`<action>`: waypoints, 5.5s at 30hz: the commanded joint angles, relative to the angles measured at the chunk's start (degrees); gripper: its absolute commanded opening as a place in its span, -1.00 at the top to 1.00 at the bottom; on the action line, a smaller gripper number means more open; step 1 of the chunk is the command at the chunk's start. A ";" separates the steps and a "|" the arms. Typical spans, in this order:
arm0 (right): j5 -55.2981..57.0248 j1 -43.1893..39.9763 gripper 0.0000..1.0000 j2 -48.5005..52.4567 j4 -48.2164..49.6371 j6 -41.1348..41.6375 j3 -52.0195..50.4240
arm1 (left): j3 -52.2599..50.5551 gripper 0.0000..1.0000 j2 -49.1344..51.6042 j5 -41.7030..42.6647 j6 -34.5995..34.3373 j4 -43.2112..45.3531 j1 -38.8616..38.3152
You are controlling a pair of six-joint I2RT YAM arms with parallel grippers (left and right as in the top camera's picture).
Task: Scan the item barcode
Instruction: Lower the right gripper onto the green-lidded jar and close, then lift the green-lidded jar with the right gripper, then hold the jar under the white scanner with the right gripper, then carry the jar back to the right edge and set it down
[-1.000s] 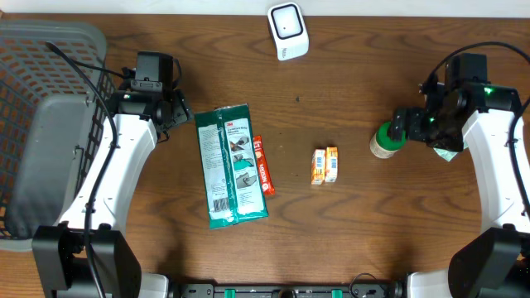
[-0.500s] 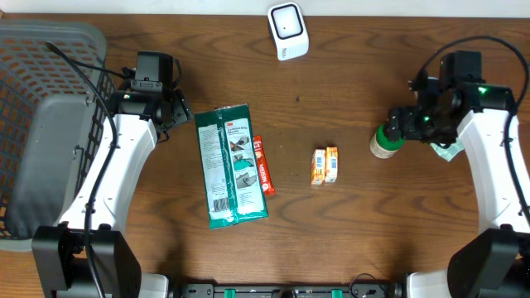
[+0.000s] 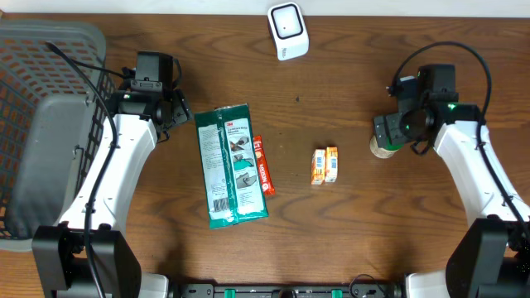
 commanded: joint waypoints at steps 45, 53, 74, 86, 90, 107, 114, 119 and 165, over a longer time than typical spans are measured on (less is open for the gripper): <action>2.49 -0.11 -0.55 6.93 5.64 -2.69 -3.23 | 0.26 -0.70 -0.02 -1.18 0.57 -0.15 -0.02; 1.36 -0.11 -0.48 6.97 6.05 -2.67 -3.23 | 0.26 -0.70 -0.02 -1.16 0.57 -0.13 -0.02; 1.60 -0.09 -0.08 3.45 5.38 -2.03 -3.02 | 0.26 -0.71 -0.02 -1.16 0.57 -0.15 -0.02; -13.68 -0.09 0.39 -10.45 4.46 15.41 -2.27 | 0.26 -0.70 -0.02 -1.18 0.57 -0.15 -0.02; -22.16 1.99 0.30 -11.61 -3.26 18.49 4.52 | 0.26 -0.71 -0.02 -1.18 0.57 -0.15 -0.02; -13.11 20.74 0.69 -6.43 -7.58 28.15 31.43 | 0.26 -0.71 -0.02 -1.16 0.57 -0.15 -0.02; -13.14 21.33 0.98 -0.15 4.22 32.59 31.36 | 0.26 -0.71 -0.02 -1.18 0.57 -0.15 -0.02; -9.01 21.33 0.98 6.82 17.97 30.91 31.36 | 0.26 -0.70 -0.02 -1.16 0.57 -0.15 -0.02; -12.09 15.02 0.98 31.30 72.15 37.77 31.36 | 0.26 -0.71 -0.02 -1.18 0.57 -0.15 -0.02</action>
